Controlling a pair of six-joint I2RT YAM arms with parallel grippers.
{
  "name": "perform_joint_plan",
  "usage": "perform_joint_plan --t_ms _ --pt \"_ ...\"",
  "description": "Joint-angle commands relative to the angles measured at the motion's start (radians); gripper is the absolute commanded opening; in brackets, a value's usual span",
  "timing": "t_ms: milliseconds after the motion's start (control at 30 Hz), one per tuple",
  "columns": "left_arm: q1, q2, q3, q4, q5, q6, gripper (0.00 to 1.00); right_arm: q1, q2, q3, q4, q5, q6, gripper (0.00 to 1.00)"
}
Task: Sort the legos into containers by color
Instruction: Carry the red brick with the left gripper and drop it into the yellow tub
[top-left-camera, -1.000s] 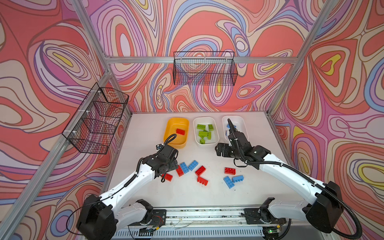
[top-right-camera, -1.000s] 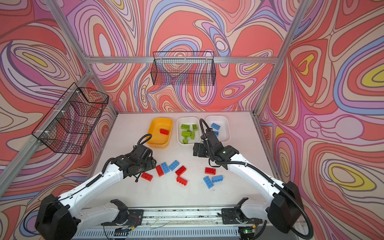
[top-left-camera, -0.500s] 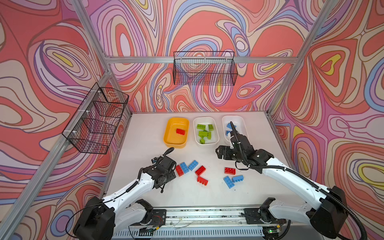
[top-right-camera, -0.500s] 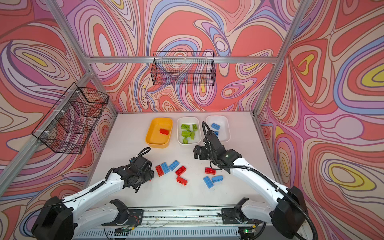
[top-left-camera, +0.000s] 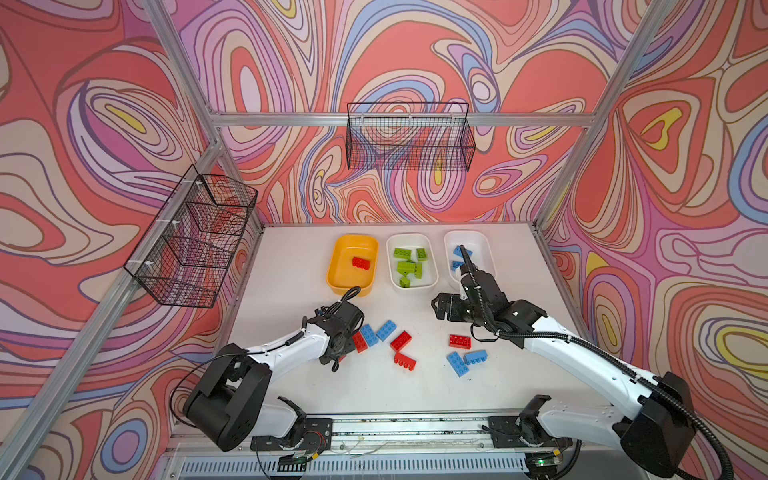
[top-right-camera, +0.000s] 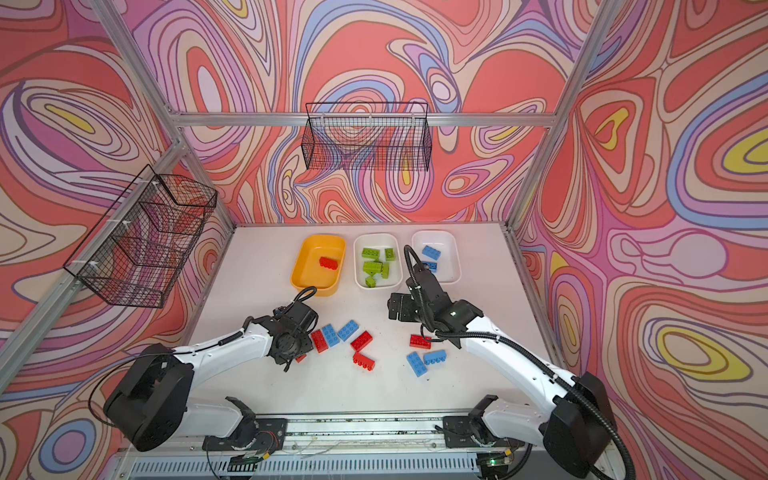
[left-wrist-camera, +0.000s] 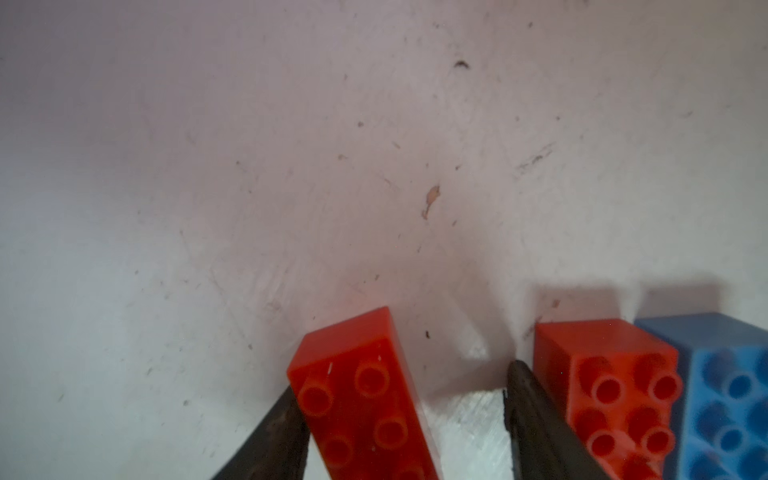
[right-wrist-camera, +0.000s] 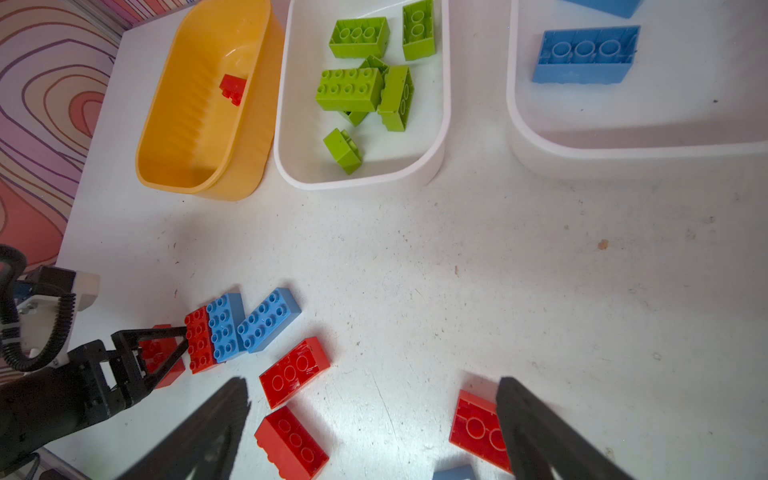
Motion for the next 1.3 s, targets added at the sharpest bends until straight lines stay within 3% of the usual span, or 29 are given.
perform_joint_plan --t_ms 0,467,833,1033,1267 --pt "-0.001 0.049 -0.013 -0.001 0.056 0.009 0.5 0.006 -0.015 -0.013 0.006 -0.001 -0.012 0.98" --pt "-0.001 0.034 0.062 -0.187 0.011 0.101 0.23 0.006 -0.011 -0.004 -0.004 0.019 -0.022 0.98" --pt "-0.001 0.054 0.18 -0.267 -0.031 0.171 0.18 0.005 0.002 0.009 -0.006 0.019 -0.019 0.98" --pt "0.016 0.101 0.345 -0.32 -0.093 0.265 0.18 0.006 -0.003 0.024 -0.022 0.029 -0.014 0.98" --pt "0.117 0.244 0.629 -0.332 -0.095 0.419 0.19 0.006 0.012 0.057 -0.049 0.04 -0.015 0.98"
